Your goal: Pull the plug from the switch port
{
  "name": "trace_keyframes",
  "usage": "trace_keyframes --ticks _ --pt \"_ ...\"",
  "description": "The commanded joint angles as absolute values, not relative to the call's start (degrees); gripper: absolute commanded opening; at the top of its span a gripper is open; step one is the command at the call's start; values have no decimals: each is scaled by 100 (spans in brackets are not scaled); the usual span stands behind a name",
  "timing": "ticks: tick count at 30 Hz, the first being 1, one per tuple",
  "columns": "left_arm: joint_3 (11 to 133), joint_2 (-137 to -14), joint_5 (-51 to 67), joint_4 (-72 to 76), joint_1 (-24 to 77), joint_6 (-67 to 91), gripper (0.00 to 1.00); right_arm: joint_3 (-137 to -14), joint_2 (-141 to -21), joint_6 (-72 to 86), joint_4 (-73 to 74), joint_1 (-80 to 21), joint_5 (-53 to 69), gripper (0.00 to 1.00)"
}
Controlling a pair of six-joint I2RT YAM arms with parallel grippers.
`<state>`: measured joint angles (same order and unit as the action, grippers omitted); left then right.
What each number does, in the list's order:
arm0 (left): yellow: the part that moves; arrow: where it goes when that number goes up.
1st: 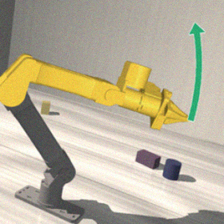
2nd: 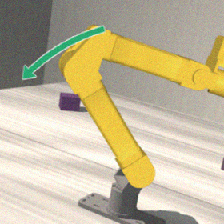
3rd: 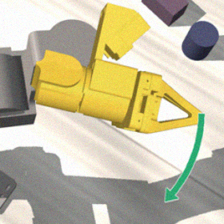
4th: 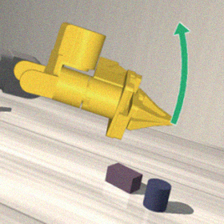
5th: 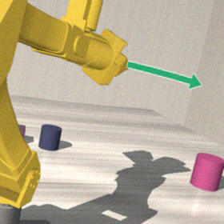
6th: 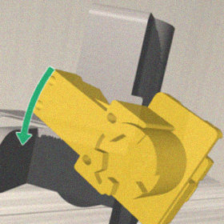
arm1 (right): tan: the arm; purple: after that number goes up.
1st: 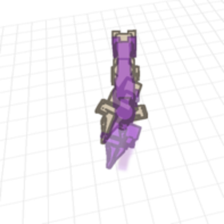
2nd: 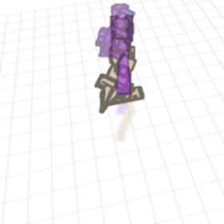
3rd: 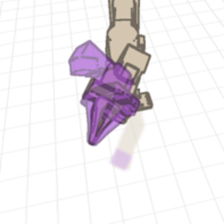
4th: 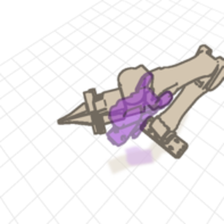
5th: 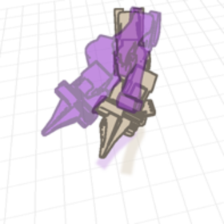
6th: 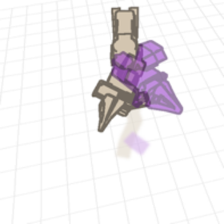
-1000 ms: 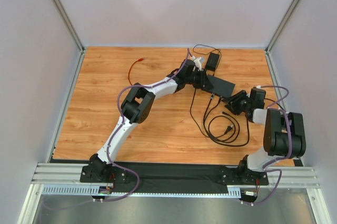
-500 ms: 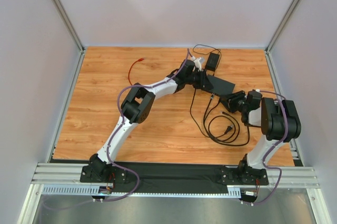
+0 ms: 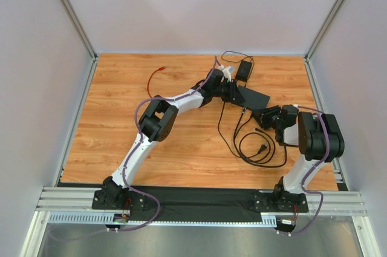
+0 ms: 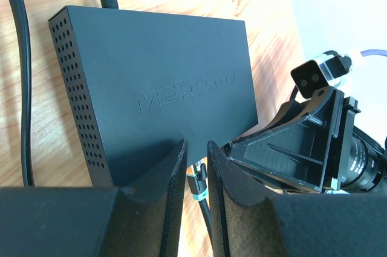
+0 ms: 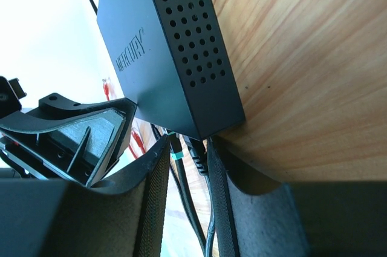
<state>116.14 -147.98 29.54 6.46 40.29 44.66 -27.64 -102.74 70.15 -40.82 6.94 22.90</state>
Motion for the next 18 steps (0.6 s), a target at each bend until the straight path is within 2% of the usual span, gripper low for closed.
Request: trace_keyframes --ticks 1,8,18 --pt "11461 -14730 2927 343 4034 4421 28 -2733 -10257 7022 -3604 545 1653 33" --pt "11408 -14704 2927 369 4025 4438 28 -2760 -9950 7233 -3068 378 1021 33" --pt "11320 -14669 2918 422 3990 4474 28 -2936 -9914 7233 -2698 316 897 29"
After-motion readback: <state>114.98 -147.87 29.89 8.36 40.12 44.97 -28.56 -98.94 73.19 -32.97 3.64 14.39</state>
